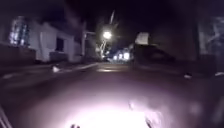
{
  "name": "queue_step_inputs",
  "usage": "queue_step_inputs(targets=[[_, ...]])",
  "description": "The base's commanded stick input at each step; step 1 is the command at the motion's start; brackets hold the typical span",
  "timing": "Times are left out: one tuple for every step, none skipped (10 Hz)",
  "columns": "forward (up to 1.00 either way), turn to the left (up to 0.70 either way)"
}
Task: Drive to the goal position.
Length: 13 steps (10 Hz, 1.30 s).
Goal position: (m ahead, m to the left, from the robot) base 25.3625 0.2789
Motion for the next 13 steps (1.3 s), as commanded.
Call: queue_step_inputs(targets=[[1.0,0.0],[1.0,0.0],[1.0,0.0],[1.0,0.0],[1.0,0.0],[1.0,0.0],[1.0,0.0],[1.0,0.0],[1.0,0.0],[1.0,0.0],[1.0,0.0],[1.0,0.0],[1.0,0.0]])
